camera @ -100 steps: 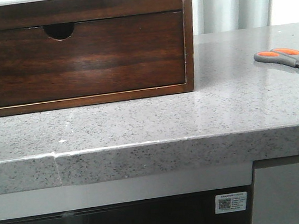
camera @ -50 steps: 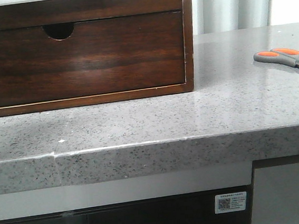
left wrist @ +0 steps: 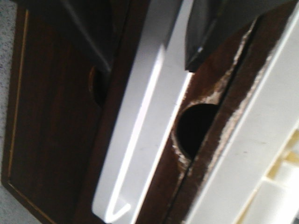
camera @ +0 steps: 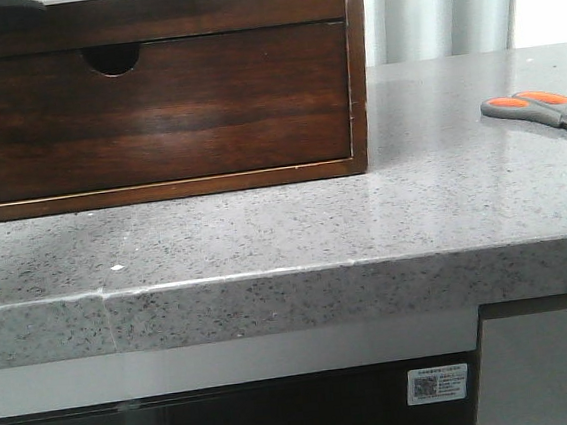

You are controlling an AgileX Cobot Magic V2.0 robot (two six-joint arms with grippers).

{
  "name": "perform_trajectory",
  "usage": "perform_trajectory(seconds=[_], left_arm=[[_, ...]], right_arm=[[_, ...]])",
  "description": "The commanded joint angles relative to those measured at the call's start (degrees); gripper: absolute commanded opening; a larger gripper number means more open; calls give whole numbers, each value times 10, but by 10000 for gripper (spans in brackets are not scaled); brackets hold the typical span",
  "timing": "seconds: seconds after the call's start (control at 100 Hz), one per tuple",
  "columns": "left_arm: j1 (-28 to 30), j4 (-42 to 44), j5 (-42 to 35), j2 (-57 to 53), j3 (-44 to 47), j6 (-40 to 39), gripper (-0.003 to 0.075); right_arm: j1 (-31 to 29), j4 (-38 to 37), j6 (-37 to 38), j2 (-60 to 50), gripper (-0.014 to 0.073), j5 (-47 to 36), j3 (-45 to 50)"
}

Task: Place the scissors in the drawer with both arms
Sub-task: 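Pull the drawer open toward the robot with the left gripper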

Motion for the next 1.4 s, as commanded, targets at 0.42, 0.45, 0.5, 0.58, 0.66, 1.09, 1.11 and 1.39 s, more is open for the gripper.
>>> perform_trajectory(seconds=[0.42, 0.45, 0.5, 0.58, 0.66, 1.09, 1.11, 1.39], left_arm=[[-5, 14, -25, -15, -16, -1, 4], [-5, 19, -25, -20, -13, -3, 4], [-5, 28, -25, -27, -9, -4, 4], [-5, 29, -25, -40, -2, -4, 4], [-5, 29, -26, -56, 9, -5, 4], [-5, 30, -74, -174, 103, -8, 4], [-5, 31, -74, -181, 108, -8, 4], [-5, 33, -74, -260, 157, -8, 4]], right_arm=[[1, 0, -3, 7, -116, -42, -16], [1, 0, -3, 7, -116, -42, -16], [1, 0, -3, 7, -116, -42, -16], [1, 0, -3, 7, -116, -42, -16], [1, 0, -3, 7, -116, -42, -16], [1, 0, -3, 7, -116, -42, -16], [1, 0, -3, 7, -116, -42, -16], [1, 0, -3, 7, -116, -38, -16]])
